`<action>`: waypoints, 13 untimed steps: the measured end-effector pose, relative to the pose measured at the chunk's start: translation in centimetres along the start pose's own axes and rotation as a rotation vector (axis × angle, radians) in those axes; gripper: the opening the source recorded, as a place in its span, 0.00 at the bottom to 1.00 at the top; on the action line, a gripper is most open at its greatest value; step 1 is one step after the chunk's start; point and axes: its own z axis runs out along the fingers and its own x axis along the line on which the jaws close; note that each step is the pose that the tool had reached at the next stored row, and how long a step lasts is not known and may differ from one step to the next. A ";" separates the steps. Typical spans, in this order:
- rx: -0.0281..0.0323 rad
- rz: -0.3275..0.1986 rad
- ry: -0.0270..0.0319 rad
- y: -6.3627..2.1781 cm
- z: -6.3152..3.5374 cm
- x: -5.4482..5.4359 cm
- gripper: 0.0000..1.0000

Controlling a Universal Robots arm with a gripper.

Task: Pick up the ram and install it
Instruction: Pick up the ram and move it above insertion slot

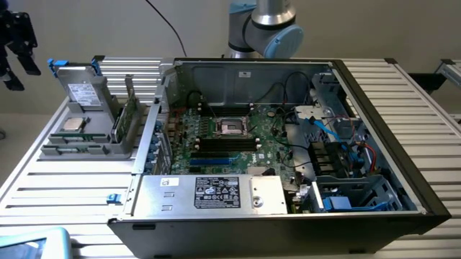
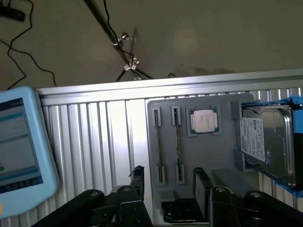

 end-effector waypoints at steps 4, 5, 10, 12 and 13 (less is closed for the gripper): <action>0.0003 -0.001 0.0002 -0.45 0.70 0.1 0.54; 0.0001 -0.002 0.0003 -0.54 0.86 0.1 0.54; -0.0001 -0.002 0.0005 -0.92 1.74 0.1 0.54; 0.0002 -0.002 0.0003 -1.13 2.11 0.2 0.54; 0.0001 -0.002 0.0004 -1.22 2.28 0.2 0.54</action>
